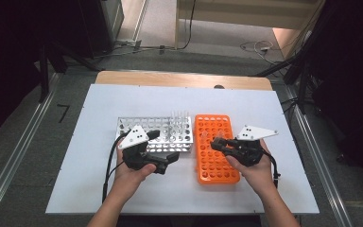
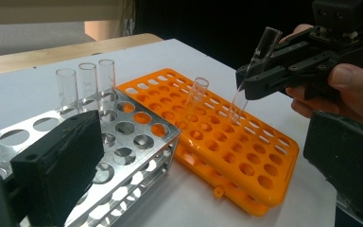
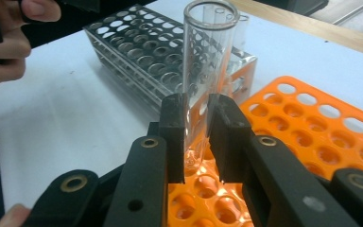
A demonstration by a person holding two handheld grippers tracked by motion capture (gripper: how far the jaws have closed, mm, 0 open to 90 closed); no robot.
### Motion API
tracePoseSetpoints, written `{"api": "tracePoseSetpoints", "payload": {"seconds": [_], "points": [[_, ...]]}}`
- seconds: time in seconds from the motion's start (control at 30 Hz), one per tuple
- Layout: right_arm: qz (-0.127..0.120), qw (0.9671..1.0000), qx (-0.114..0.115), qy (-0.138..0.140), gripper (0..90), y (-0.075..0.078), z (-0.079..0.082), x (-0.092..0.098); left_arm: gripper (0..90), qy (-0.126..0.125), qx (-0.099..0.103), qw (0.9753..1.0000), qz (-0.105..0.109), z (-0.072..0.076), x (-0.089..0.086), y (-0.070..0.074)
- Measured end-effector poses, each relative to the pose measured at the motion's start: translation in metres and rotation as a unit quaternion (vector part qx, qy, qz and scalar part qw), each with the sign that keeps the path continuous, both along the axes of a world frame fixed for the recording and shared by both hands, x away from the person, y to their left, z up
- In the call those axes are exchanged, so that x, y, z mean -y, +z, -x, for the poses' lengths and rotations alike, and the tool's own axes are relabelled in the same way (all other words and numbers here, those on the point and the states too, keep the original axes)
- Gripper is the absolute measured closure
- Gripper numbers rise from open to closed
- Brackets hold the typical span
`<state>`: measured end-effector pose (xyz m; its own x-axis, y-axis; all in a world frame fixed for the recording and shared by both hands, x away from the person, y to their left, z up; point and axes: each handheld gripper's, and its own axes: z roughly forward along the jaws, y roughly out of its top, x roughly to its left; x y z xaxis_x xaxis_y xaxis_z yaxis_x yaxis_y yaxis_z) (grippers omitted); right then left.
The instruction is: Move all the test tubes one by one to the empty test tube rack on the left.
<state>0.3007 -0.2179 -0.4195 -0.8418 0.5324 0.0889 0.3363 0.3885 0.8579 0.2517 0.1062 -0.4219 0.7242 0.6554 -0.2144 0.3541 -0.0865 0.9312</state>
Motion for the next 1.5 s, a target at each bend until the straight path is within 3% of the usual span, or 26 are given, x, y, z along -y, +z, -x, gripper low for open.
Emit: {"api": "tracePoseSetpoints", "payload": {"seconds": [1.13,1.3,1.5], "points": [[0.021,0.9965,-0.012,0.080,74.3,-0.007,0.024,-0.051,0.1,-0.039,-0.001,0.9993,0.001,0.009,0.023,0.003],[0.024,0.9957,-0.012,0.089,74.3,-0.009,0.026,-0.056,6.0,-0.043,0.001,0.9991,-0.007,0.011,0.028,0.003],[0.029,0.9946,-0.016,0.098,74.3,-0.011,0.030,-0.062,20.2,-0.044,-0.002,0.9989,-0.014,0.013,0.034,0.002]]}}
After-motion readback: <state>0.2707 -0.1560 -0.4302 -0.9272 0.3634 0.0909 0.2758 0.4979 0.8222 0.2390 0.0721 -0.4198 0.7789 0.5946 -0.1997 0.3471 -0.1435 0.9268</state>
